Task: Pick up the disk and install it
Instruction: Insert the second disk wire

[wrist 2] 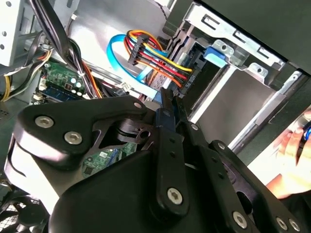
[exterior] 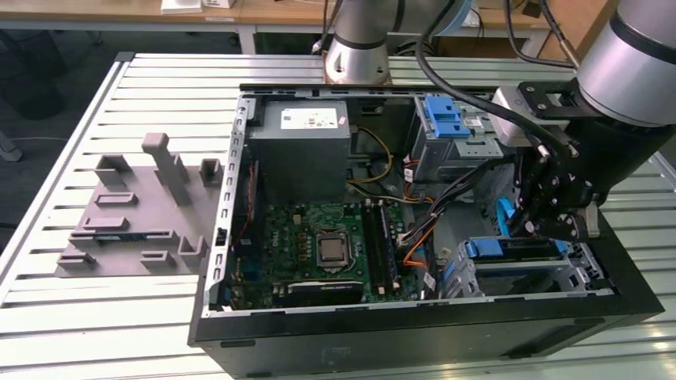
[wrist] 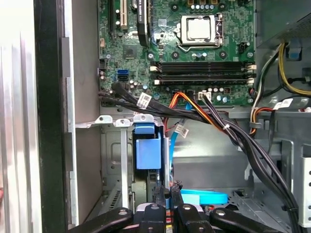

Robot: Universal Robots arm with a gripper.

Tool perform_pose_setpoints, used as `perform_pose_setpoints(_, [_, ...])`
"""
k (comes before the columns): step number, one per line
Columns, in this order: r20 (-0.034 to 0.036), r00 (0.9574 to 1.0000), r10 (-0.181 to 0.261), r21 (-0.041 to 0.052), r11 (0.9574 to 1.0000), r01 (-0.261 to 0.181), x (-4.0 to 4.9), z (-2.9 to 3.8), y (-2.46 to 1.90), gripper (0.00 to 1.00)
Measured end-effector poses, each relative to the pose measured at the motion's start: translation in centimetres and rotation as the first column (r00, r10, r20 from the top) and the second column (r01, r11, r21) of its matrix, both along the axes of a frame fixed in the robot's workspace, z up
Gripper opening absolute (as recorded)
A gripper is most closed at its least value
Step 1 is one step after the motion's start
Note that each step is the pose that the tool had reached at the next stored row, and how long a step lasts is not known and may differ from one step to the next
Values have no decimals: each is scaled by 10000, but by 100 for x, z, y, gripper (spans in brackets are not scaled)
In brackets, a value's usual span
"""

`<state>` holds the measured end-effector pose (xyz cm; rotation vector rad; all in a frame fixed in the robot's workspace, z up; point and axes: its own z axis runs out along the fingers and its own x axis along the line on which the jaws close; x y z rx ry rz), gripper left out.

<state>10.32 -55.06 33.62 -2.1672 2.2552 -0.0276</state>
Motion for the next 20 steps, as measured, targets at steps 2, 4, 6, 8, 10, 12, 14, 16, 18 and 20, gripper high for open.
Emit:
perform_pose_setpoints(2, [0,10000,-2,-6,10000,2,1,-5,-4,16])
perform_pose_setpoints(4, [0,10000,-1,-7,10000,1,5,-8,-12,16])
perform_pose_setpoints(6, [0,10000,-1,-6,10000,1,10,-11,-28,16])
perform_pose_setpoints(8, [0,10000,-1,-7,10000,1,15,-11,-43,16])
perform_pose_setpoints(10, [-1,10000,-2,7,10000,2,16,-12,-52,16])
perform_pose_setpoints(12, [-2,10000,-1,15,10000,1,17,-12,-54,16])
perform_pose_setpoints(14, [-2,10000,-1,17,10000,1,17,-14,-57,16])
perform_pose_setpoints(16, [-2,10000,-1,16,10000,1,19,-16,-60,16])
perform_pose_setpoints(18, [-2,10000,-1,14,10000,1,20,-17,-61,16])
perform_pose_setpoints(20, [-2,10000,-1,14,10000,1,21,-21,-63,16])
